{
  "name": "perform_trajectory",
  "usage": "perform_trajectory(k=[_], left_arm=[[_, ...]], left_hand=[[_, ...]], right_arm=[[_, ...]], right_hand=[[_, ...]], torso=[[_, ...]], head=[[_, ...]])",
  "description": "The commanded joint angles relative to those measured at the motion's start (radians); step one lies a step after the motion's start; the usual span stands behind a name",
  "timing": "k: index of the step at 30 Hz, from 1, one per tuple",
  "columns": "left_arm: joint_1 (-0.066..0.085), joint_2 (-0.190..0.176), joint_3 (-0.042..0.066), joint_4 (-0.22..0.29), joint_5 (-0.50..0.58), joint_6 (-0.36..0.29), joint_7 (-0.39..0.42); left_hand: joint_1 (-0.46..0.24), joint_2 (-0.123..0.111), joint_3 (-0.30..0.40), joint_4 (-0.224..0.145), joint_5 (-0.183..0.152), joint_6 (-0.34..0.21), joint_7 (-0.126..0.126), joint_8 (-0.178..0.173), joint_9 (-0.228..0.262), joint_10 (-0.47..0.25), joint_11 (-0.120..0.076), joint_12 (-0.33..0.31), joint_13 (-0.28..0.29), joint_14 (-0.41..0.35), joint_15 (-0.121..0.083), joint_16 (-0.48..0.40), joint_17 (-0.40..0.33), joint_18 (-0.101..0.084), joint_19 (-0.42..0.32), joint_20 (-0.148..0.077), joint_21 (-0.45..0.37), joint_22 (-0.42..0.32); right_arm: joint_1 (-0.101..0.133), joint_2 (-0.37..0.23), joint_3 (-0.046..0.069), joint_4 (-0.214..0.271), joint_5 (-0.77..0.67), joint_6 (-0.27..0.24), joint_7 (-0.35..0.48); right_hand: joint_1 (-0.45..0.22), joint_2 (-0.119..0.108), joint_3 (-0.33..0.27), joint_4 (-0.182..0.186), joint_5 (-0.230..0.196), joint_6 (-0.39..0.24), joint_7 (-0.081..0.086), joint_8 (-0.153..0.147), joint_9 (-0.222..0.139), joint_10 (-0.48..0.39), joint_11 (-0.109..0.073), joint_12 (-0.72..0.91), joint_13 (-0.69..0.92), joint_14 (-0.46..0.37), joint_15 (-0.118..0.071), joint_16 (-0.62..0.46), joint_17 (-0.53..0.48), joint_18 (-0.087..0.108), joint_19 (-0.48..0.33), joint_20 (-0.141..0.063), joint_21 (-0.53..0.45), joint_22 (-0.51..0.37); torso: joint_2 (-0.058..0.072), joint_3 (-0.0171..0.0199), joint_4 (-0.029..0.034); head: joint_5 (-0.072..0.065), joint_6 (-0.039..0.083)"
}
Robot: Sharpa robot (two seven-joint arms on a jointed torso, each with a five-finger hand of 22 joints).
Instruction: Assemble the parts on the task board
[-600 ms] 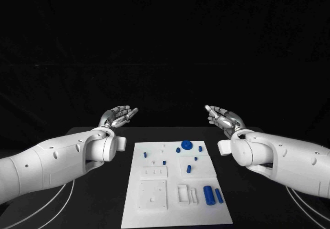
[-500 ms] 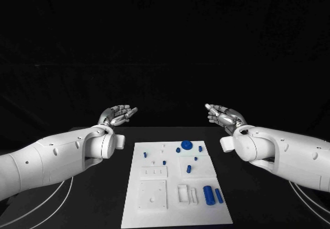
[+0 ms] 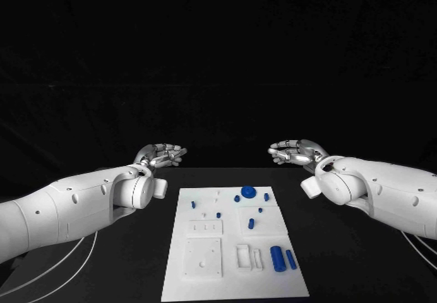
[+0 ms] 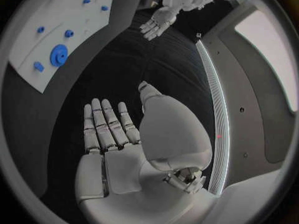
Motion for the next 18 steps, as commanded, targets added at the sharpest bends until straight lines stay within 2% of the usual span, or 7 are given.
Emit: perform_trajectory(k=[1, 5, 7, 8, 11, 14, 18], left_arm=[[0.001, -0.001, 0.001, 0.008, -0.043, 0.059, -0.012], [0.001, -0.012, 0.001, 0.021, -0.055, 0.063, -0.011], [0.001, -0.021, 0.001, 0.031, -0.067, 0.088, -0.016], [0.001, -0.025, 0.001, 0.038, -0.067, 0.106, -0.015], [0.001, -0.034, 0.001, 0.06, -0.084, 0.118, -0.005], [0.002, -0.043, 0.003, 0.081, -0.087, 0.118, 0.001], [0.002, -0.057, 0.008, 0.113, -0.087, 0.114, 0.01]], left_hand=[[0.017, 0.024, -0.007, -0.038, 0.005, 0.059, 0.013, 0.004, -0.008, 0.071, 0.009, 0.02, 0.006, 0.079, -0.013, 0.026, 0.007, 0.037, 0.066, -0.014, 0.02, 0.008], [0.018, 0.038, -0.002, -0.087, 0.005, 0.14, 0.016, -0.001, -0.017, 0.173, 0.002, 0.042, 0.013, 0.184, -0.039, 0.058, 0.023, 0.056, 0.151, -0.037, 0.049, 0.01], [0.009, 0.044, 0.005, -0.111, 0.005, 0.166, 0.012, -0.01, -0.023, 0.207, -0.005, 0.043, 0.015, 0.222, -0.05, 0.067, 0.033, 0.058, 0.178, -0.046, 0.061, 0.013], [0.004, 0.046, 0.008, -0.123, 0.005, 0.176, 0.009, -0.013, -0.025, 0.227, -0.012, 0.046, 0.017, 0.24, -0.057, 0.073, 0.039, 0.059, 0.193, -0.052, 0.07, 0.016], [-0.024, 0.057, 0.026, -0.177, 0.0, 0.2, 0.005, -0.035, -0.034, 0.258, -0.019, 0.031, 0.019, 0.254, -0.062, 0.063, 0.053, 0.053, 0.202, -0.061, 0.076, 0.016], [-0.046, 0.056, 0.038, -0.209, -0.002, 0.203, 0.006, -0.049, -0.039, 0.258, -0.016, 0.015, 0.016, 0.257, -0.062, 0.054, 0.059, 0.051, 0.203, -0.062, 0.076, 0.015], [-0.082, 0.053, 0.061, -0.253, -0.004, 0.204, 0.008, -0.066, -0.043, 0.257, -0.013, -0.007, 0.013, 0.264, -0.061, 0.044, 0.07, 0.05, 0.206, -0.063, 0.079, 0.015]], right_arm=[[0.0, 0.008, 0.0, -0.014, -0.337, -0.033, -0.014], [-0.002, 0.024, 0.001, -0.034, -0.478, -0.049, -0.013], [-0.003, 0.035, 0.001, -0.043, -0.559, -0.038, -0.018], [-0.003, 0.04, 0.001, -0.049, -0.594, -0.027, -0.019], [-0.003, 0.05, 0.001, -0.054, -0.659, -0.015, -0.023], [-0.003, 0.065, 0.002, -0.059, -0.743, 0.014, -0.043], [-0.003, 0.072, 0.004, -0.047, -0.889, 0.02, -0.066]], right_hand=[[0.108, -0.039, 0.086, -0.009, -0.039, 0.208, 0.049, 0.071, 0.023, 0.237, -0.059, 0.054, 0.012, 0.216, -0.059, 0.097, 0.046, 0.097, 0.217, 0.004, 0.038, -0.005], [0.121, -0.06, 0.153, -0.019, -0.049, 0.273, 0.038, 0.076, 0.021, 0.311, -0.084, 0.059, 0.012, 0.289, -0.089, 0.122, 0.067, 0.129, 0.288, 0.009, 0.054, -0.023], [0.123, -0.066, 0.177, -0.035, -0.048, 0.308, 0.027, 0.083, 0.024, 0.353, -0.099, 0.066, 0.016, 0.367, -0.125, 0.161, 0.092, 0.146, 0.363, 0.004, 0.091, -0.018], [0.119, -0.072, 0.191, -0.044, -0.04, 0.321, 0.022, 0.084, 0.026, 0.368, -0.104, 0.066, 0.016, 0.41, -0.147, 0.182, 0.107, 0.146, 0.412, -0.01, 0.115, -0.014], [0.083, -0.08, 0.22, -0.081, -0.012, 0.345, 0.015, 0.077, 0.028, 0.403, -0.121, 0.055, 0.015, 0.592, -0.226, 0.281, 0.181, 0.146, 0.611, -0.083, 0.21, 0.003], [0.065, -0.082, 0.223, -0.124, -0.007, 0.352, 0.015, 0.069, 0.027, 0.417, -0.142, 0.047, 0.014, 0.709, -0.252, 0.378, 0.245, 0.146, 0.746, -0.138, 0.284, 0.027], [-0.006, -0.073, 0.23, -0.217, 0.013, 0.373, 0.011, 0.052, 0.025, 0.438, -0.158, 0.024, 0.009, 0.792, -0.27, 0.608, 0.401, 0.146, 0.909, -0.224, 0.43, 0.085]], torso=[[0.001, -0.0001, -0.0006], [0.0, -0.0004, 0.0001], [0.001, -0.0007, -0.0003], [0.001, -0.0006, -0.001], [0.005, -0.0005, 0.0003], [0.012, -0.0005, 0.0043], [0.025, 0.0022, 0.0122]], head=[[0.002, 0.002], [0.001, 0.003], [0.001, 0.002], [0.002, 0.0], [-0.001, 0.0], [-0.005, 0.003], [-0.007, 0.009]])
